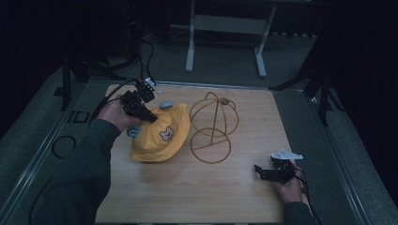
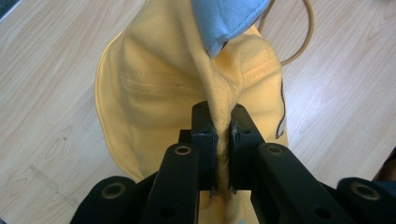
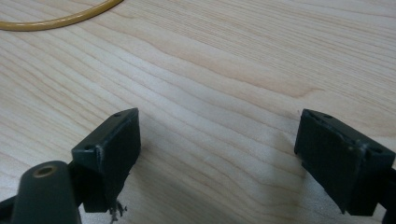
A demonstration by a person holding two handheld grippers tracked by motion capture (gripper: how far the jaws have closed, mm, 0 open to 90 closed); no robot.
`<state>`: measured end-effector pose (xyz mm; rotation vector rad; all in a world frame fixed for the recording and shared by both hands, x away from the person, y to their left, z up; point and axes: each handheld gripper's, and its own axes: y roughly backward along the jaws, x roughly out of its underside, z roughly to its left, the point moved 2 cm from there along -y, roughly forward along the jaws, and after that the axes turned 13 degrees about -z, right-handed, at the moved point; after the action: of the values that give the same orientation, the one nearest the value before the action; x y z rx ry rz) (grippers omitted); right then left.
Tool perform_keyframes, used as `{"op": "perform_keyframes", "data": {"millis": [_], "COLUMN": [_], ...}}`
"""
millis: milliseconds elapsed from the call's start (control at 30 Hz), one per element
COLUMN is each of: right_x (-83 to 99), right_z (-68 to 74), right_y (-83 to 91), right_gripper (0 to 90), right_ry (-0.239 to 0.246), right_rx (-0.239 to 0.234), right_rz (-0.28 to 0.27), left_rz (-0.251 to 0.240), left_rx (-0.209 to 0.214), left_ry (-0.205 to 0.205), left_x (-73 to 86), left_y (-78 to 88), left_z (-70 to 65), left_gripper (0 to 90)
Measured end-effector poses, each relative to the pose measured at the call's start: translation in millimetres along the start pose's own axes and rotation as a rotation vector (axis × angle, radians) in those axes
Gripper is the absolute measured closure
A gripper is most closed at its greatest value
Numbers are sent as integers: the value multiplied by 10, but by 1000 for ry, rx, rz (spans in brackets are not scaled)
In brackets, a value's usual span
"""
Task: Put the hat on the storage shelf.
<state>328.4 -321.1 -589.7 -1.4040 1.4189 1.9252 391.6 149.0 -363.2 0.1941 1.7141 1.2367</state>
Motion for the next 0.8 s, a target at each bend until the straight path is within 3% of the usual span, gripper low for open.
{"op": "perform_keyframes", "data": {"millis": [167, 800], "right_x": [0, -1], "right_z": [0, -1], "right_y": [0, 1], "right_gripper": [144, 144], "right_ry": [0, 1], "right_rx": [-1, -1], "right_rz": [0, 2], "left_rz": [2, -64], "left_rx": [-9, -49], "left_ry": [-9, -14], "left_x": [-26, -163], "left_y": [34, 325], "left_z": [37, 106], "left_gripper": [833, 830]}}
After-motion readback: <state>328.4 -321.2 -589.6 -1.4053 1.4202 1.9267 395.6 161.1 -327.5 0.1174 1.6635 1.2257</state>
